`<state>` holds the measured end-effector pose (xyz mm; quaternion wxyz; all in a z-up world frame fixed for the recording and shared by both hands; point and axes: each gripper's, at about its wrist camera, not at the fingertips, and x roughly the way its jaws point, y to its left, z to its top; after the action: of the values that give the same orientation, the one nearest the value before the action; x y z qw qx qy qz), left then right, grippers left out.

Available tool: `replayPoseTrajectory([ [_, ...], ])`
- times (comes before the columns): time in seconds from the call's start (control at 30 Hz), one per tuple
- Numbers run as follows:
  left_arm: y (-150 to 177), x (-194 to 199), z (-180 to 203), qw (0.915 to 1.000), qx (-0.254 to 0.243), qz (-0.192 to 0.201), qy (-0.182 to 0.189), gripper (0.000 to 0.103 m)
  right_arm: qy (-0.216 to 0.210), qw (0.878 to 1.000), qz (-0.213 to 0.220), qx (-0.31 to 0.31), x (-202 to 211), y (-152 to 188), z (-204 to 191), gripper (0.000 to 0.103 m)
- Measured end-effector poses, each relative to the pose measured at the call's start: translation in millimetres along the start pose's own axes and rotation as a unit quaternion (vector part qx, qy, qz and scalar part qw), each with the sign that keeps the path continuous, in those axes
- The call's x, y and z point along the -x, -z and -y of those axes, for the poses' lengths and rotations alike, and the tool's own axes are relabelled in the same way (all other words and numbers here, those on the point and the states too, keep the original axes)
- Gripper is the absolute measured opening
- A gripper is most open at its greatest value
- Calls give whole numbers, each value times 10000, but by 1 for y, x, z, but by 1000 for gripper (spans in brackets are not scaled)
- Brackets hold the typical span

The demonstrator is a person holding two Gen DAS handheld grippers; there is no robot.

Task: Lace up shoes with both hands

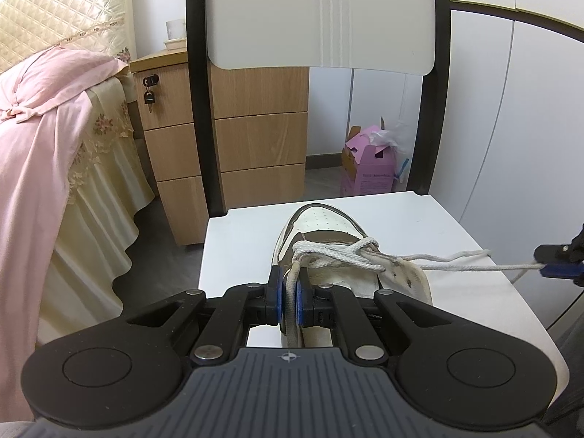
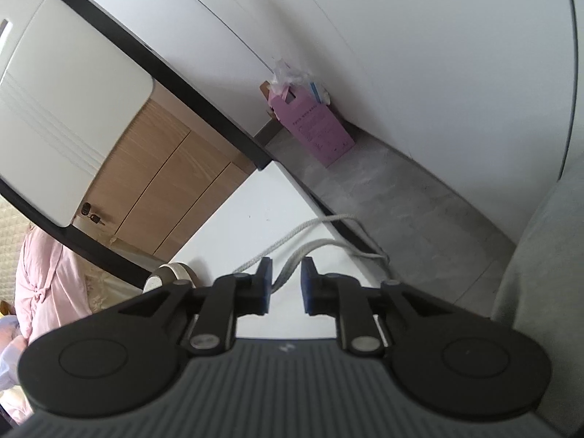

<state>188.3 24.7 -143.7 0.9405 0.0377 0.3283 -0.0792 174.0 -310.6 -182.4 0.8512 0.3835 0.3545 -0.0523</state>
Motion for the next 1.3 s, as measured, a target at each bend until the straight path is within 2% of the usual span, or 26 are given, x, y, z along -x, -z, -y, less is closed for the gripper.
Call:
replayPoseTrajectory([
  [0.03, 0, 0, 0, 10000, -7, -3, 1, 9, 19, 10000, 43, 24, 3, -1, -1, 27],
  [0.1, 0, 0, 1, 10000, -21, -7, 8, 9, 57, 9999, 130, 73, 10, -3, -2, 41],
  [0.3, 0, 0, -1, 10000, -18, -20, 54, 11, 133, 9988, 434, 190, 31, -13, -5, 63],
  [0.43, -1, -1, -2, 9999, 14, -28, 109, 11, 0, 9987, 465, 210, 35, -18, -9, 66],
  [0.53, -1, -1, -5, 9998, 83, -39, 178, 11, -164, 9986, 338, 369, 29, -16, -18, 73],
  [0.6, -1, -1, -6, 9997, 99, -38, 201, 18, -288, 9981, 238, 490, 24, -15, -26, 78],
  [0.7, -1, 0, -9, 9997, 116, 48, 226, 36, -522, 9970, 9, 577, 11, -12, -36, 85],
  [0.73, -2, 1, -10, 9996, 134, 89, 253, 47, -602, 9965, -74, 569, 6, -11, -39, 86],
  [0.77, -2, 1, -11, 9994, 150, 110, 286, 49, -683, 9961, -158, 542, 1, -10, -41, 86],
  [1.0, 0, -2, -14, 9991, -50, 108, 406, 56, -1144, 9908, -650, 307, -31, -7, -51, 86],
  [1.3, 4, -2, -18, 9981, -143, 190, 571, 63, -1547, 9838, -890, -138, -56, -11, -52, 86],
])
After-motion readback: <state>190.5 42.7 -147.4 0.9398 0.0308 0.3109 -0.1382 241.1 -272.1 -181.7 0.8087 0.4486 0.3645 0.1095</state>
